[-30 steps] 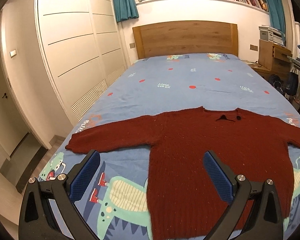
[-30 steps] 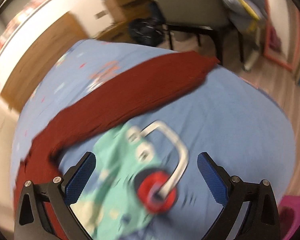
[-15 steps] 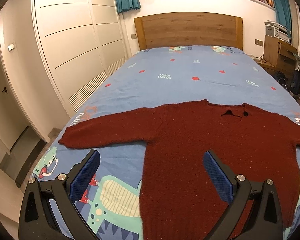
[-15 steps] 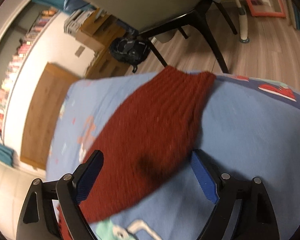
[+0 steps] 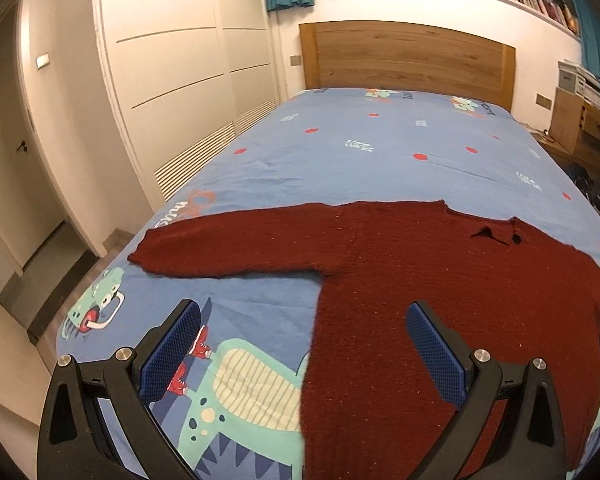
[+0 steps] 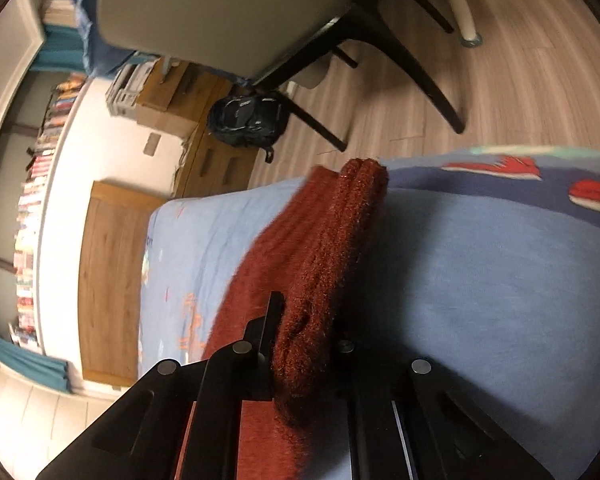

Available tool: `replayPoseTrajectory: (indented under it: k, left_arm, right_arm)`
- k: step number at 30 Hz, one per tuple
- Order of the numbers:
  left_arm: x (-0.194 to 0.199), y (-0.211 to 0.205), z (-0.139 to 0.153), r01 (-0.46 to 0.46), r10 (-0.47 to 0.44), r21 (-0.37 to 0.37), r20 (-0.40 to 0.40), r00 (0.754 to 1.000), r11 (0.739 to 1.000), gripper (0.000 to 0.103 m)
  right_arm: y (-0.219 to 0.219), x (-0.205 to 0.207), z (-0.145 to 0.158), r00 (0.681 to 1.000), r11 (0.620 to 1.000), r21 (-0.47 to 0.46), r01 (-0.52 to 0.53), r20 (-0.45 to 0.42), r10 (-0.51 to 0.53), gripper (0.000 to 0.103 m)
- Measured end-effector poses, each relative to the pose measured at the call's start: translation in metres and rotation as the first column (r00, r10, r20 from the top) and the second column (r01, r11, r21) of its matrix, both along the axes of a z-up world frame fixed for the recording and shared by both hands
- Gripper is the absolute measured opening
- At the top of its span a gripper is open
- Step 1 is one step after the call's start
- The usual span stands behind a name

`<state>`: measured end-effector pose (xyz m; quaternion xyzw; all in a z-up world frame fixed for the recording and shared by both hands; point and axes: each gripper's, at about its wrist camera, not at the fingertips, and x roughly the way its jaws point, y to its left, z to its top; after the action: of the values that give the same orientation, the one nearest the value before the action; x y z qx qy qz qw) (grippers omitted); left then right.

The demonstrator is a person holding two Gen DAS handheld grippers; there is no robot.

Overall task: Fold small clothes
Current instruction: 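Carry the held sleeve with the right tool across the sweater body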

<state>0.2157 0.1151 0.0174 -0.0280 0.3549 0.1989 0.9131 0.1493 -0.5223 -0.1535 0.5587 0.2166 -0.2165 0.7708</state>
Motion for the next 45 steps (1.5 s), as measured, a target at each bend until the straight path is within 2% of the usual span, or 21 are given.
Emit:
replayPoseTrajectory:
  k: [7,12,20,29,37,45]
  left_arm:
    - [-0.009,0.011,-0.001,0.008,-0.007,-0.059,0.010,1.000,0.998,0.101]
    - [-0.016,0.021,0.001,0.015,-0.015,-0.055,0.002,1.000,0.998,0.101]
    - [-0.033,0.049,0.001,0.019,-0.020,-0.110,-0.014,1.000,0.994,0.101]
    - [-0.063,0.081,-0.006,-0.005,0.000,-0.101,-0.046,0.999,0.995,0.101]
    - [-0.089,0.123,-0.011,-0.084,0.078,-0.121,-0.052,0.996,0.989,0.101]
    - [-0.107,0.149,-0.021,-0.151,0.143,-0.119,-0.067,0.987,0.981,0.101]
  right_arm:
    - [0.030,0.033,0.049,0.993,0.995,-0.036,-0.094,0.070,0.097,0.009]
    - [0.066,0.059,0.076,0.979,0.987,-0.026,-0.160,0.125,0.162,0.009]
    - [0.158,0.108,0.111,0.937,0.953,-0.004,-0.302,0.182,0.297,0.009]
    - [0.292,0.170,0.138,0.846,0.868,-0.009,-0.497,0.215,0.487,0.009]
    - [0.407,0.206,0.146,0.732,0.755,-0.035,-0.655,0.217,0.646,0.009]
    - [0.477,0.222,0.136,0.647,0.666,-0.045,-0.745,0.197,0.737,0.009]
